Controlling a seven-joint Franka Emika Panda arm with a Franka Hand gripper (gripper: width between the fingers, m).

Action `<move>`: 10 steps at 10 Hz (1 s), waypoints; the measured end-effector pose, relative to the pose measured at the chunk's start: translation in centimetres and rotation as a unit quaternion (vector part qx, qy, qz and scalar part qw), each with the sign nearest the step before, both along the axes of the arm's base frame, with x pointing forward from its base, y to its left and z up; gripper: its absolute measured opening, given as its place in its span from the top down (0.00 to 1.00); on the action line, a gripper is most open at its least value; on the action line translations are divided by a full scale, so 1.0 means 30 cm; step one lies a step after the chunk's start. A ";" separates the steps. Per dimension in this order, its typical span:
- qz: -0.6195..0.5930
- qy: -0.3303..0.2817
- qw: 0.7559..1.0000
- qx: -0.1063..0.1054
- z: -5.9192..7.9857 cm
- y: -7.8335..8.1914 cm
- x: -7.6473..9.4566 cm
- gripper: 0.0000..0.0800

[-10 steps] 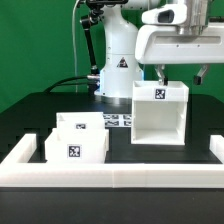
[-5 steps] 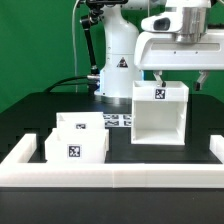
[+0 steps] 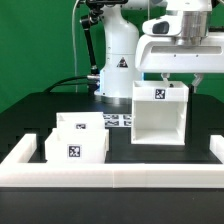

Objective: Assemble drawer

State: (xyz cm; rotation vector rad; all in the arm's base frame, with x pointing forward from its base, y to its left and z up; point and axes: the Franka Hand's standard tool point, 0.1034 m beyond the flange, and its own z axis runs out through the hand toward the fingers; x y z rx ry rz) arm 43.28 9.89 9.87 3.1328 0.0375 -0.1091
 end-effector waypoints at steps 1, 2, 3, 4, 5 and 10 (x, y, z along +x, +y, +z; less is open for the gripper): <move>0.001 0.000 1.000 0.000 0.000 0.001 -0.001 0.76; 0.001 0.000 1.000 0.000 0.000 0.002 -0.001 0.76; 0.001 -0.001 1.000 0.000 0.000 0.002 0.000 0.95; 0.001 -0.001 1.000 0.000 0.000 0.003 0.000 0.95; 0.001 -0.001 1.000 0.000 -0.001 0.003 0.000 0.95; 0.002 -0.001 1.000 0.000 -0.001 0.003 0.002 0.95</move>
Offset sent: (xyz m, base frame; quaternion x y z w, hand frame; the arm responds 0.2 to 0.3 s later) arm 0.0000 0.0000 0.0000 0.0000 0.0000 0.0000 1.0000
